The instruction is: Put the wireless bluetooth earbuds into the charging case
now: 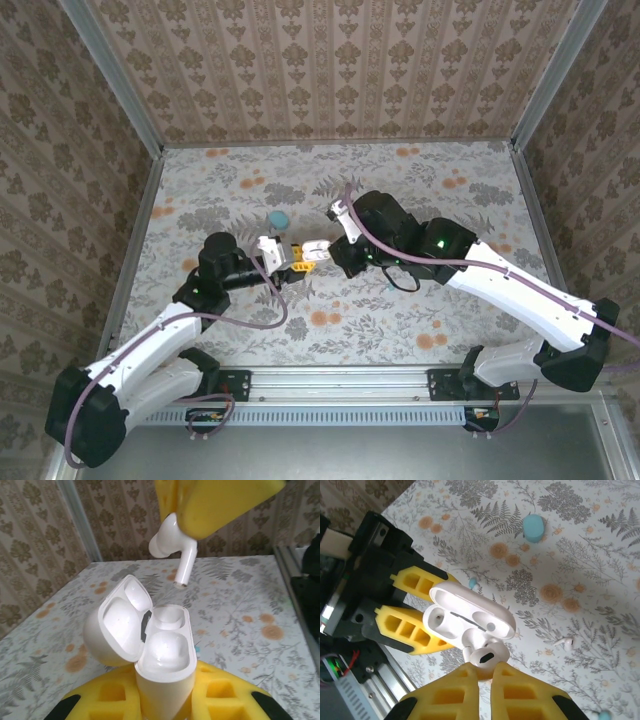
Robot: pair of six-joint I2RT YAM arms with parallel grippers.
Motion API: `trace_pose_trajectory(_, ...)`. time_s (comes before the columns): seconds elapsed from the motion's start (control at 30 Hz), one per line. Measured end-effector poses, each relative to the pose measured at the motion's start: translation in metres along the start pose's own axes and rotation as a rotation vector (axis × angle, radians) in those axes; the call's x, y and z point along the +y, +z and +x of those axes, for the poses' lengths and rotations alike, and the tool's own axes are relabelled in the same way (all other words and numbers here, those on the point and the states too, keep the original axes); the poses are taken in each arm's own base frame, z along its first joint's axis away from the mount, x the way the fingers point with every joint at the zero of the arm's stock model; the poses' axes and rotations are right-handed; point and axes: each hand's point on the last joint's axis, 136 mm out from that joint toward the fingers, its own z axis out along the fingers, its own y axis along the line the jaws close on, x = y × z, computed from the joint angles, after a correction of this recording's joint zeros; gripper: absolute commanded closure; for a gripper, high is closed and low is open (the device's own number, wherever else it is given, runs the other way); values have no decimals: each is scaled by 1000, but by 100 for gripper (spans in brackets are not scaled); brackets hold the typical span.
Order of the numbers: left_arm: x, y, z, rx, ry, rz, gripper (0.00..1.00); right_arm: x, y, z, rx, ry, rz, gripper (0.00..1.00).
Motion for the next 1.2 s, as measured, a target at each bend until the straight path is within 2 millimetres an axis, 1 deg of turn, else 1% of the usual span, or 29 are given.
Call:
trace_pose_trajectory(0.13, -6, -1, -5, -11, -33, 59, 100, -1, -1, 4, 20, -92, 3, 90)
trace_pose_trajectory(0.3, -10, -3, -16, -23, -61, 119, 100, -1, -3, 5, 27, -188, -3, 90)
trace_pose_trajectory(0.6, -19, -4, -14, -22, -132, 208, 100, 3, -9, 3, 27, -314, -23, 90)
trace_pose_trajectory(0.77, -23, -3, -17, -22, -159, 251, 100, 8, -14, 0, 16, -389, -33, 90)
trace_pose_trajectory(1.2, -29, -8, -21, -23, -187, 299, 100, 23, -26, 10, 50, -589, -67, 87)
